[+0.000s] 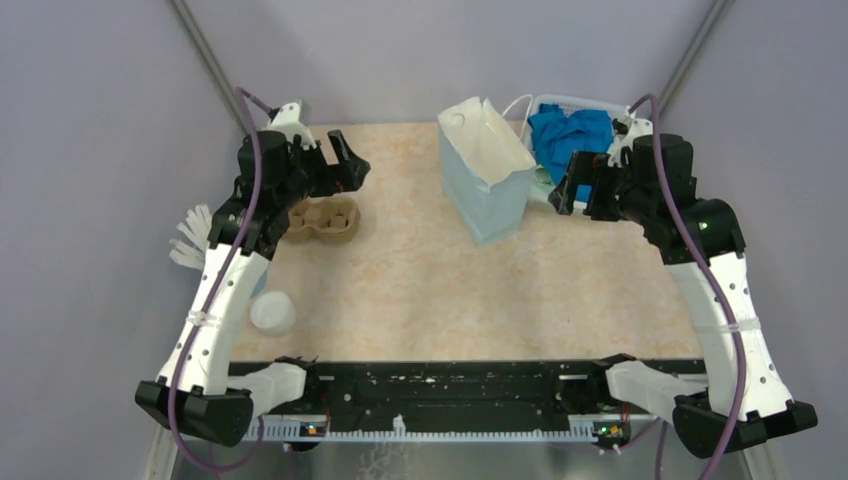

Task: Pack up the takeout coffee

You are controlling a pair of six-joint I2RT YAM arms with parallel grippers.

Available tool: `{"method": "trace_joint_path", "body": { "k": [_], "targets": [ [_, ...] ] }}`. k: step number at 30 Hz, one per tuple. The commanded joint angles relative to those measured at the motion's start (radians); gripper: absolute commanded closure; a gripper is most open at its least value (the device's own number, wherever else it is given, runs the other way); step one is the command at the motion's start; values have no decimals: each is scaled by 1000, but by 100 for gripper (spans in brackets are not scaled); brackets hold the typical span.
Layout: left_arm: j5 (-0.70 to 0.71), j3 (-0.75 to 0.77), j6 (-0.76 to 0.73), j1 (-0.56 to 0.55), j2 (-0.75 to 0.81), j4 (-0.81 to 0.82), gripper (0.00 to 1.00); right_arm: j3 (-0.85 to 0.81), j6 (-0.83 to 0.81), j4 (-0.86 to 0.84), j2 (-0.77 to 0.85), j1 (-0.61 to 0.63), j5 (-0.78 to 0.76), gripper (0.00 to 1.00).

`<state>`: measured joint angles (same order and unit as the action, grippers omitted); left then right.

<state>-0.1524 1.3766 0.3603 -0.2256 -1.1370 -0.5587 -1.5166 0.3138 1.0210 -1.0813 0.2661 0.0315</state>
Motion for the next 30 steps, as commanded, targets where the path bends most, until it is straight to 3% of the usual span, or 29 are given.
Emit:
{"method": "trace_joint_path", "body": {
  "k": [1,14,21,26,30],
  "targets": [
    [64,57,-4,-4,-28,-16,2,-2,-27,4,15,-4,8,1],
    [445,285,17,41,-313,-72,2,35,-56,-5,27,-2,69,1],
    [462,614,-20,129,-630,-124,2,18,-73,-4,-28,-2,10,1],
    [501,824,25,213,-804,-236,13,23,-72,-27,-32,-2,-27,1],
    [464,871,43,298,-859,-253,19,24,-74,-48,-42,-2,-67,1]
  ]
}}
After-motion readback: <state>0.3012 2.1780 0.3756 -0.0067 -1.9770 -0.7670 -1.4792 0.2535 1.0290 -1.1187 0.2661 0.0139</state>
